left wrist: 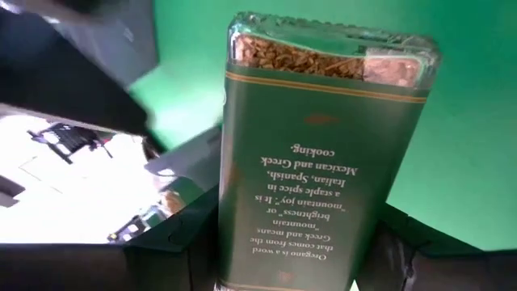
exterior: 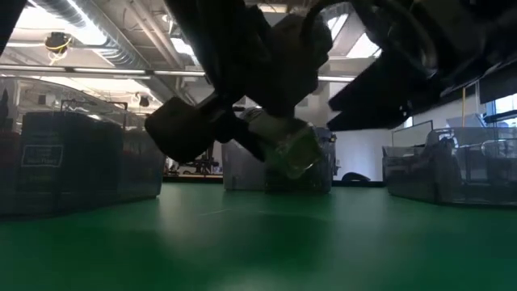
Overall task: Sort spices by type
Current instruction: Put the green seasoning bottle into the top black bin
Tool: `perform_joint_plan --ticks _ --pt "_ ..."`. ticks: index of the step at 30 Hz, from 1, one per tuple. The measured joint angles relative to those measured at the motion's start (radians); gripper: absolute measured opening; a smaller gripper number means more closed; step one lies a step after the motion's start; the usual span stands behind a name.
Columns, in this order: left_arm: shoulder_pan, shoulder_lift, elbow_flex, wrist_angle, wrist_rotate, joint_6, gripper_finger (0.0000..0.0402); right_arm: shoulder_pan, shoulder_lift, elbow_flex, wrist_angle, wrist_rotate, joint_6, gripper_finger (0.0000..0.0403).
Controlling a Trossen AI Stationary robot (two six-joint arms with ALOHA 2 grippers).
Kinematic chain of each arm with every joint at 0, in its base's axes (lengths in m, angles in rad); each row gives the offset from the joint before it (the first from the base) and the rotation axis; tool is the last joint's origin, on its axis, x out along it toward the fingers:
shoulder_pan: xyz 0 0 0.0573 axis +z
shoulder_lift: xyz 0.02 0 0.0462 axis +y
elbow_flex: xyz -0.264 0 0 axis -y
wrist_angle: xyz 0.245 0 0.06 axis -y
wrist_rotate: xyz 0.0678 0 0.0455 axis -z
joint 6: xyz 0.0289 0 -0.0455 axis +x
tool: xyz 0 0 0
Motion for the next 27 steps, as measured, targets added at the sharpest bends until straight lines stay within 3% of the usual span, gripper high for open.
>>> perform_joint_plan --ticks 5,10,27 --pt "-0.008 -0.002 0.000 0.007 -0.012 0.036 0.0204 -0.018 0.087 0.015 0.067 -0.038 0.001 0.0351" --pt "-0.012 -0.003 0.000 0.015 -0.015 0.037 0.0204 -0.018 0.092 0.043 0.104 -0.095 0.091 0.0351" --pt "-0.029 -0.006 0.001 0.071 -0.092 0.119 0.0204 -0.038 0.134 0.082 0.019 -0.123 0.240 0.0351"
